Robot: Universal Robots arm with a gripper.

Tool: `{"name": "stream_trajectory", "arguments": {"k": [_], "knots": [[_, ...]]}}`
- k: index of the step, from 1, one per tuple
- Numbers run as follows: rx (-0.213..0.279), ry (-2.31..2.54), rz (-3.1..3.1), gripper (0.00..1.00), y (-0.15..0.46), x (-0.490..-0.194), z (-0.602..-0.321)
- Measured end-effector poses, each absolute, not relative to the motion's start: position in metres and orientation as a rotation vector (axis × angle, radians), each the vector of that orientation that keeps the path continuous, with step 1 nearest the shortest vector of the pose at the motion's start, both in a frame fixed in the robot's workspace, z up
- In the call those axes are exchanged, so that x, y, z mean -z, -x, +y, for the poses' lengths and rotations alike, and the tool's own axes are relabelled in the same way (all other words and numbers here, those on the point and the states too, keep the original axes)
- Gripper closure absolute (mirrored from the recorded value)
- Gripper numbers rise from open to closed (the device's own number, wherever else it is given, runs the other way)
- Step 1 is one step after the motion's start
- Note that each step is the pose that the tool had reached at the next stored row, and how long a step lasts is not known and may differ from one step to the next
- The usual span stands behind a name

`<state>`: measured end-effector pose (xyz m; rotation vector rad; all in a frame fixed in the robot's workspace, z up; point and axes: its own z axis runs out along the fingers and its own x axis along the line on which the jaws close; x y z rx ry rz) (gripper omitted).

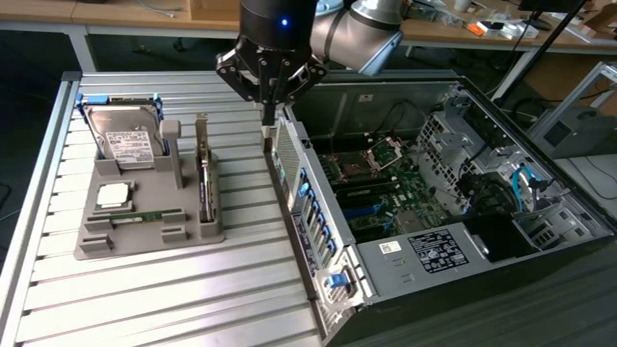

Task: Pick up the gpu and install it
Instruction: 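Reach for the gpu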

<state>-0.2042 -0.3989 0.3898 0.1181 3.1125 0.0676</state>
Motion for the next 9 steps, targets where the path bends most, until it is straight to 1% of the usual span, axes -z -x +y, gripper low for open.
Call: {"name": "stream_trajectory", "arguments": {"k": [9], "knots": [[-0.068, -0.118, 3.112, 0.89, 0.2132, -0.3896, -0.3989]]}}
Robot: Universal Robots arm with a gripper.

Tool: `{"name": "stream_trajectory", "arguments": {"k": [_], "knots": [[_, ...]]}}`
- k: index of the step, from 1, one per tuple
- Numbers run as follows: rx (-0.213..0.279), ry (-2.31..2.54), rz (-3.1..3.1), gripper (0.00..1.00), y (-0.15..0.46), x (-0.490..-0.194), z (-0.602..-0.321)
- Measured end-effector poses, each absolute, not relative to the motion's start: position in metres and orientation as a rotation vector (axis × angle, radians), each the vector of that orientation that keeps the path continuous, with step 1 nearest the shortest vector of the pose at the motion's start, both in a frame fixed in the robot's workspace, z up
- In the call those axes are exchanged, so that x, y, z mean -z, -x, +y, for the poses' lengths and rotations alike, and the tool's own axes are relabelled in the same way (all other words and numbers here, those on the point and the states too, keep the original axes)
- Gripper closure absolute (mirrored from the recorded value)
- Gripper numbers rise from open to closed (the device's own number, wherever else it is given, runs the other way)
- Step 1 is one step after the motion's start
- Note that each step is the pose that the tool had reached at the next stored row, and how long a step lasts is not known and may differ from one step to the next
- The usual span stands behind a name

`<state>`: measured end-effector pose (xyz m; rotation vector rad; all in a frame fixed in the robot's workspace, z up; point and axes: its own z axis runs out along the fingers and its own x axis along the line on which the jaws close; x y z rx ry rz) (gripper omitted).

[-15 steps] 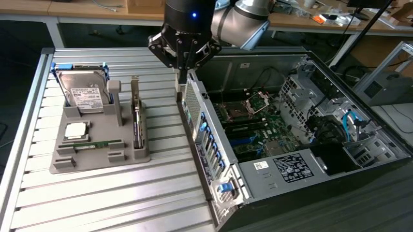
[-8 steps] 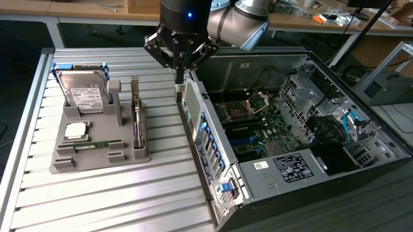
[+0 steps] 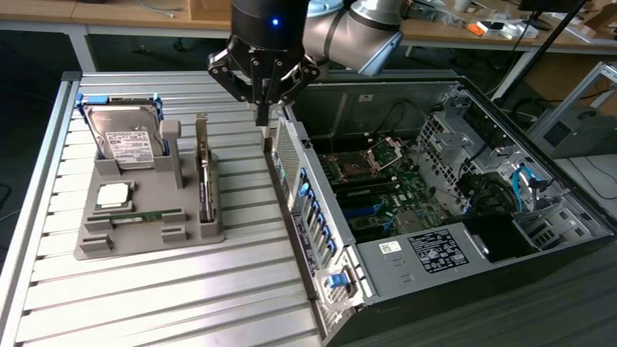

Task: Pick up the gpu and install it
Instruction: 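Reach for the gpu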

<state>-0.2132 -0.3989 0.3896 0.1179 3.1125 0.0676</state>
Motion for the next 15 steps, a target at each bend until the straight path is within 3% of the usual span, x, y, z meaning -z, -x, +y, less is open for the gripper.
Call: {"name": "stream_trajectory", "arguments": {"k": [15], "knots": [[-0.068, -0.118, 3.112, 0.89, 0.227, -0.389, -0.399]]}}
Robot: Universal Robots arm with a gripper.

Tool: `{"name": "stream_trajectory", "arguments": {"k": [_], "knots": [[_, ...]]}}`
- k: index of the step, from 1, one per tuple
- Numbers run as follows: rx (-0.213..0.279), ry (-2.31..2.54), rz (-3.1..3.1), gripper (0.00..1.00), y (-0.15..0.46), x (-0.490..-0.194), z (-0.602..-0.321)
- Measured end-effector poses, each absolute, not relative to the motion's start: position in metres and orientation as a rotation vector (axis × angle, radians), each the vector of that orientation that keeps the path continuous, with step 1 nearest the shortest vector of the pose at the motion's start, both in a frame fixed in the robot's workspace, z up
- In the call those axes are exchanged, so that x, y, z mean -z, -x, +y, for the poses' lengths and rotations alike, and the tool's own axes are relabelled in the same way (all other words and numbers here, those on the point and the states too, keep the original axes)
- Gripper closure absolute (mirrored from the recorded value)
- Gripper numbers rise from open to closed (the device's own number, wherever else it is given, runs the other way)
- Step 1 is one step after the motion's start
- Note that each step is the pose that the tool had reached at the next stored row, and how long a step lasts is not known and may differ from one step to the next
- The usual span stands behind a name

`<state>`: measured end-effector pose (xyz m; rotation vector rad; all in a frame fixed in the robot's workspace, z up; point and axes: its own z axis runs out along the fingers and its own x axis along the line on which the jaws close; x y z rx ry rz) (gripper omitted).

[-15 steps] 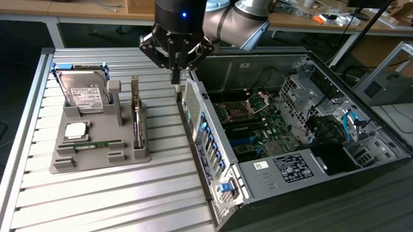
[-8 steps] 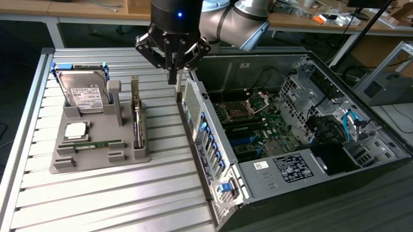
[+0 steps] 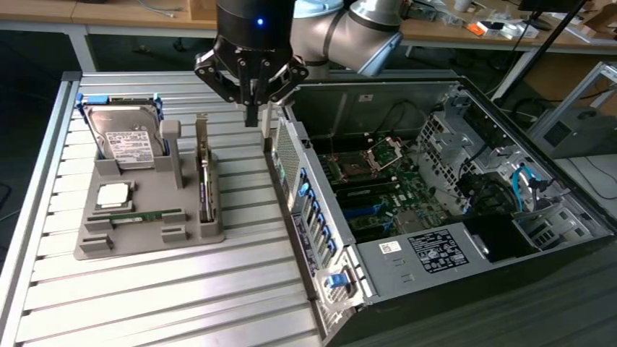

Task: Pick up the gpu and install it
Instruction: 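Reach for the gpu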

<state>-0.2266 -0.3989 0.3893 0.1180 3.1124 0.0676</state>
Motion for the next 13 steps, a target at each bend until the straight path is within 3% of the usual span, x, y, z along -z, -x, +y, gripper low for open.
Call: {"name": "stream_trajectory", "arguments": {"k": [13], "knots": [[-0.068, -0.118, 3.112, 0.89, 0.239, -0.389, -0.399]]}}
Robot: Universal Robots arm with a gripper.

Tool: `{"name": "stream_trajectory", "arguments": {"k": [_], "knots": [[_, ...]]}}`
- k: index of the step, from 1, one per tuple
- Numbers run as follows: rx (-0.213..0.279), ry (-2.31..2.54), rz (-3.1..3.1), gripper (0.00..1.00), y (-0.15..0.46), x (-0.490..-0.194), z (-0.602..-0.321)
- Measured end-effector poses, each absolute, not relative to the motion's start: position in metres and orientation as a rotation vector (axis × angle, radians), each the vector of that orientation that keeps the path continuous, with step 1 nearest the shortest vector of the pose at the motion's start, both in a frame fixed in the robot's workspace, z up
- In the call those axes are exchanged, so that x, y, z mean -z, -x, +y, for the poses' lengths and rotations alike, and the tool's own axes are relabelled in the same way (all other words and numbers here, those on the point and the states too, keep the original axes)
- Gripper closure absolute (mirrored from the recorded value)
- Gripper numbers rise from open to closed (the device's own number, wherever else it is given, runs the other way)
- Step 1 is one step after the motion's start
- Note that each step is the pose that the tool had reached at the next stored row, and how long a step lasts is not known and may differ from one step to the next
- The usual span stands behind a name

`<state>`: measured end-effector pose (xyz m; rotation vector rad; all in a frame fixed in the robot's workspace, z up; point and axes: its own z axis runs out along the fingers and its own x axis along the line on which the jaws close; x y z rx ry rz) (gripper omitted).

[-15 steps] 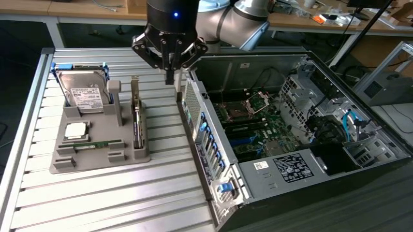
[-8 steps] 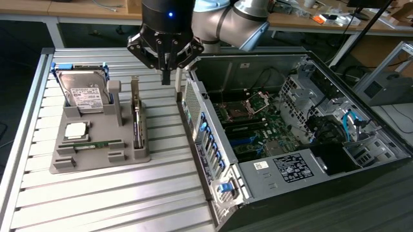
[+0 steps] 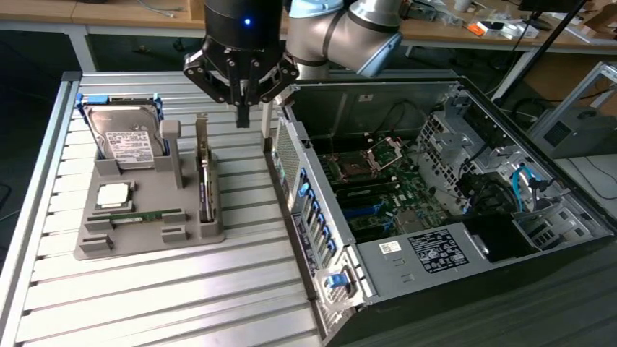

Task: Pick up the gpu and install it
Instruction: 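Reach for the gpu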

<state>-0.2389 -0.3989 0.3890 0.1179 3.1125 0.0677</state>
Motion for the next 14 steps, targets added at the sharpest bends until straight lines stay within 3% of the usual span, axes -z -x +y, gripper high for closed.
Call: {"name": "stream_trajectory", "arguments": {"k": [14], "knots": [[-0.068, -0.118, 3.112, 0.89, 0.255, -0.389, -0.399]]}}
